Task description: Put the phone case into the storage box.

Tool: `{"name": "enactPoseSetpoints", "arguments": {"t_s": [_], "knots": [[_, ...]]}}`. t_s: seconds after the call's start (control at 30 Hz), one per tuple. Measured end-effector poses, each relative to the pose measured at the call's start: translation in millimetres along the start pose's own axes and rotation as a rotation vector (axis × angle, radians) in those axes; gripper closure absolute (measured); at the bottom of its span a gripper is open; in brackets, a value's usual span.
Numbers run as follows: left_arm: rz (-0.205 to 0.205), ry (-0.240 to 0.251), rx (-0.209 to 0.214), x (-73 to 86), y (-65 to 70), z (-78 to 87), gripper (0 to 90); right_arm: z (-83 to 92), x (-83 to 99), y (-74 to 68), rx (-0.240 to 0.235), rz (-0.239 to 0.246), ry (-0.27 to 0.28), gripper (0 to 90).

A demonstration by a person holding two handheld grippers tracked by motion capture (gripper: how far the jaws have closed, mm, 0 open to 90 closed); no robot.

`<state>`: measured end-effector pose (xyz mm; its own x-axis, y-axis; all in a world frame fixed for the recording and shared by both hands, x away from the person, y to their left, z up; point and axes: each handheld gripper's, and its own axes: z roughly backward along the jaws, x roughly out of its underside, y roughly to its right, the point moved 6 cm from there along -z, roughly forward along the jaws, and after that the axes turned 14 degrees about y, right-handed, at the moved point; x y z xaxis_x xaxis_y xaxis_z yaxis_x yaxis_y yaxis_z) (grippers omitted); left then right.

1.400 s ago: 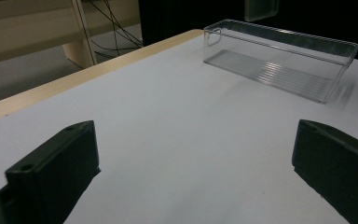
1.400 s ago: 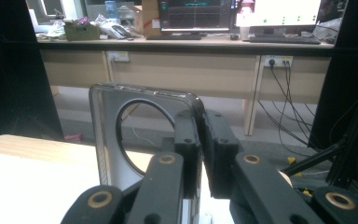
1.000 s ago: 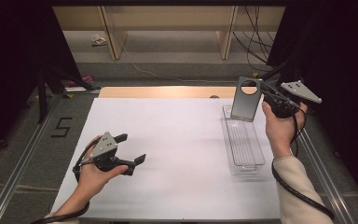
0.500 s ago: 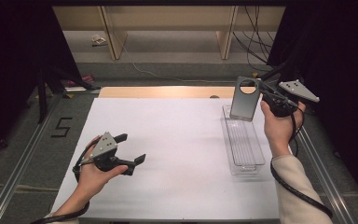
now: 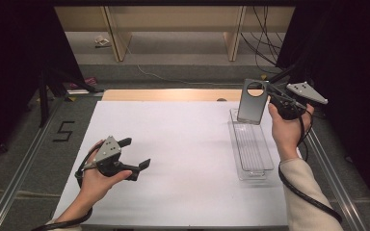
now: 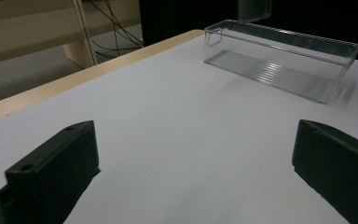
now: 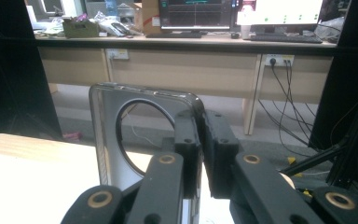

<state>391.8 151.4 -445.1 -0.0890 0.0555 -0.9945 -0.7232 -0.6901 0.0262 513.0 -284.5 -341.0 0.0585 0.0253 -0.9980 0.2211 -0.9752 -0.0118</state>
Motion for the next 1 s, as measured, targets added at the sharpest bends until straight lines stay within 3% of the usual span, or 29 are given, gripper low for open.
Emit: {"name": "enactPoseSetpoints", "arguments": {"t_s": [1.0], "knots": [[0.002, 0.000, -0.003, 0.2, -0.8, 0.0, 0.0, -9.8, 4.6, 3.7, 0.002, -0.001, -0.005, 85.2]]}}
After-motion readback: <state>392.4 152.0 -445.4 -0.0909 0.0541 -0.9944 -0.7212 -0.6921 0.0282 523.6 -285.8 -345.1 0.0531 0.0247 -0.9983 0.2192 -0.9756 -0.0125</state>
